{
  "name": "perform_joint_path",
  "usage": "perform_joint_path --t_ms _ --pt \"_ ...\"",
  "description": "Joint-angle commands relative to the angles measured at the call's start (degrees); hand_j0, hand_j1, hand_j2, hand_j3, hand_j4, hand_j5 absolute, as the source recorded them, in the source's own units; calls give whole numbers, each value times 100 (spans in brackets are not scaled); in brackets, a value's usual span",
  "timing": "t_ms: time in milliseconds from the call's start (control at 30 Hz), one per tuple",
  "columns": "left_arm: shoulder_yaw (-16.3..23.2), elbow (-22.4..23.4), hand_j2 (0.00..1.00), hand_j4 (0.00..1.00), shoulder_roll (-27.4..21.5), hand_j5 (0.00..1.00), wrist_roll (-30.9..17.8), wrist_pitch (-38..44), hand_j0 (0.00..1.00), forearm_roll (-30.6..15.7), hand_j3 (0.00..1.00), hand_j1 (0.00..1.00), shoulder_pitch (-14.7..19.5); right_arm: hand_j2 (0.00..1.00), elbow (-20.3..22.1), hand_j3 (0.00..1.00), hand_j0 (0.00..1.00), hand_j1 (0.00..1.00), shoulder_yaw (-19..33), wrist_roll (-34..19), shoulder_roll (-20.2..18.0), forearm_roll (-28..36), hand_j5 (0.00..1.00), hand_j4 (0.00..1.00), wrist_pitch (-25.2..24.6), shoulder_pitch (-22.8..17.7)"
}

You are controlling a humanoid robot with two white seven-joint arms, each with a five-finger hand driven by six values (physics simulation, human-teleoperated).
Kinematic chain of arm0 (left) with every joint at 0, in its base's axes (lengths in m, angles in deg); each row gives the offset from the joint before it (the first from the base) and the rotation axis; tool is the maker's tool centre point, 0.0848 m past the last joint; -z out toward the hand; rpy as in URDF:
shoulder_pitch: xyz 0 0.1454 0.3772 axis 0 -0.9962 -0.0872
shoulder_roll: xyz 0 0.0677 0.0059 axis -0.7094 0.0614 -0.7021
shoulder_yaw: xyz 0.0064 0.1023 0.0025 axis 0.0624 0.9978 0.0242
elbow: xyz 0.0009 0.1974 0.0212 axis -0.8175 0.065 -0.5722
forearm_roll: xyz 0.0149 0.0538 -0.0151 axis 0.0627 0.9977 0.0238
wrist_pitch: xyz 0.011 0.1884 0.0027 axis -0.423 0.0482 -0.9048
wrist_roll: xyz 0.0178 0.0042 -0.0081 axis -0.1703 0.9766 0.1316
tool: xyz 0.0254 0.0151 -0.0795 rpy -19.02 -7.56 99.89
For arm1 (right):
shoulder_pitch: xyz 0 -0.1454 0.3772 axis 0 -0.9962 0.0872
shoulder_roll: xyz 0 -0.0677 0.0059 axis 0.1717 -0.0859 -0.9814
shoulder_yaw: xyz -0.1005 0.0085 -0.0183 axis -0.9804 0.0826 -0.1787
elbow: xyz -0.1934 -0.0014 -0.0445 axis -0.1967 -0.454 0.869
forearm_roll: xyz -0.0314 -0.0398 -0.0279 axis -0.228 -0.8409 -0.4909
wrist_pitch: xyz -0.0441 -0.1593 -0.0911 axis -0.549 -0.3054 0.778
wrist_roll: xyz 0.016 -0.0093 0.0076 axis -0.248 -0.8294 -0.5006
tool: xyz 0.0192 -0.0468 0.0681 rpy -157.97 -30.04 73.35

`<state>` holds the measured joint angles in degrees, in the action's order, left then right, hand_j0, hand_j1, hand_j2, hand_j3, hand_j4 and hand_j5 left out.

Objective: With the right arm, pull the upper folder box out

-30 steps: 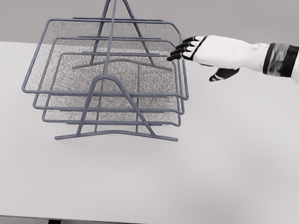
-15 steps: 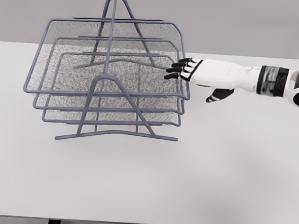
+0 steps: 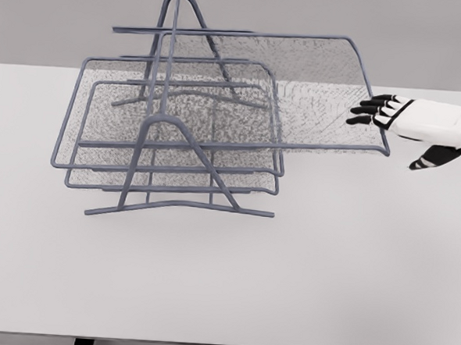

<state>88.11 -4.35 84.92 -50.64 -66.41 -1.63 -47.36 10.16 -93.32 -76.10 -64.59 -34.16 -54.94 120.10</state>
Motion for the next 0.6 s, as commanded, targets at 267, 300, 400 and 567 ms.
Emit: perform_joint_path --t_ms 267,300,400,567 --pt "1 1 100 100 0 100 -1 0 100 0 100 100 0 100 -56 100 100 100 671 -87 -360 182 100 100 138 -44" --pt "1 1 100 100 0 100 -1 0 100 0 100 100 0 100 -3 100 100 100 838 -87 -360 533 100 100 138 -35" --pt "1 1 100 100 0 100 -1 0 100 0 100 100 0 100 735 100 100 100 829 -87 -378 736 100 100 138 26" --pt "1 1 100 100 0 100 -1 0 100 0 100 100 0 100 1025 100 100 100 742 -87 -35 745 100 100 138 0"
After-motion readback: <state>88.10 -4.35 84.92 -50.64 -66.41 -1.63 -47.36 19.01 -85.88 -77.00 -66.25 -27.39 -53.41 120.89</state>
